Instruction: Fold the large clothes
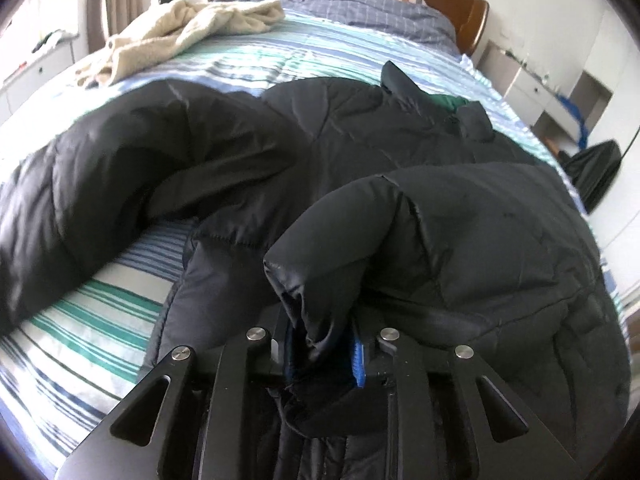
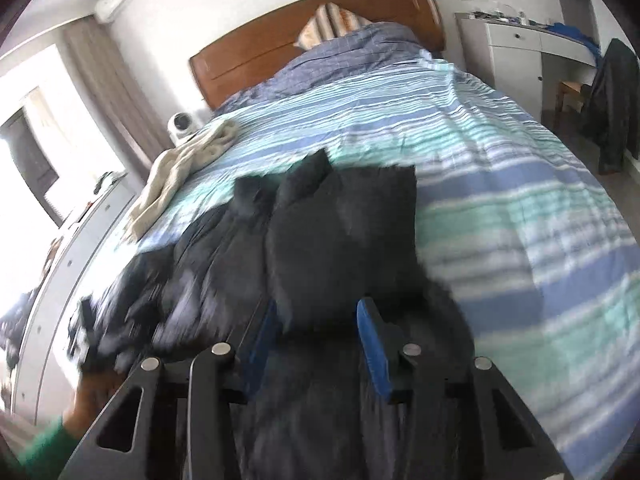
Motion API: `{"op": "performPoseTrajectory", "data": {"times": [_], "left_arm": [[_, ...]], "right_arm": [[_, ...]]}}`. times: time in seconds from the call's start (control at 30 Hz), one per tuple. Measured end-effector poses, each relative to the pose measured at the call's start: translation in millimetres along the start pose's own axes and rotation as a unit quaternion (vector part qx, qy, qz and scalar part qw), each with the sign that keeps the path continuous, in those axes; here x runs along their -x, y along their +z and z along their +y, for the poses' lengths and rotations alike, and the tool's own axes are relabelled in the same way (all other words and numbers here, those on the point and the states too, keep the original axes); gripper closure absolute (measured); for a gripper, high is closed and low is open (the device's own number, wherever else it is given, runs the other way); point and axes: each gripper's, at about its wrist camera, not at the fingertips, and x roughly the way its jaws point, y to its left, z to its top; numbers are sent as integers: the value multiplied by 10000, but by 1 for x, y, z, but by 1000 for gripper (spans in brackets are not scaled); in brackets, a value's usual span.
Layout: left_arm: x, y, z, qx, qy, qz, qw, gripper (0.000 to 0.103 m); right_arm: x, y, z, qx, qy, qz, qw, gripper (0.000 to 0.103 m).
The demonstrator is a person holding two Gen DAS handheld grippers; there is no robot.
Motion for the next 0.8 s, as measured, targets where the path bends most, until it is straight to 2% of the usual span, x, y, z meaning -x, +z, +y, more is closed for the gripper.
{"op": "performPoseTrajectory", "data": {"times": [0.1, 0.13, 0.2, 0.23, 0.33, 0.47, 0.53, 0.67, 0.8], "left_arm": [[-4, -1, -1, 20, -37, -61, 10000, 80], [-6, 1, -1, 8, -22, -75, 10000, 80], [-6, 0, -6, -71, 62, -122, 9999, 80], [-9, 1, -6, -97, 63, -133, 9998, 79], [-12, -1, -11, -223, 133, -185, 9995, 79], [-13, -1, -12, -281, 213, -244, 9991, 79], [-13, -2, -12, -303, 238, -262, 9989, 79], [-14, -2, -11, -290, 223, -276, 9989, 79], [-14, -3, -12, -294, 230, -282, 9989, 79]], "right_arm": [[-56, 17, -12, -100, -251, 1, 9996, 60], [-75, 15, -15, -61, -333, 163, 9993, 60], [-129, -8, -31, -100, -651, 994, 9929, 60], [-146, -20, -38, -178, -607, 1292, 9896, 62], [-149, -30, -45, -329, -475, 1199, 9911, 62], [-146, -13, -38, -182, -601, 1684, 9837, 62], [-138, 10, -34, -132, -497, 1569, 9863, 62], [-133, 64, -34, -127, -513, 759, 9957, 62], [-172, 82, -53, -650, -263, 664, 9953, 62]]}}
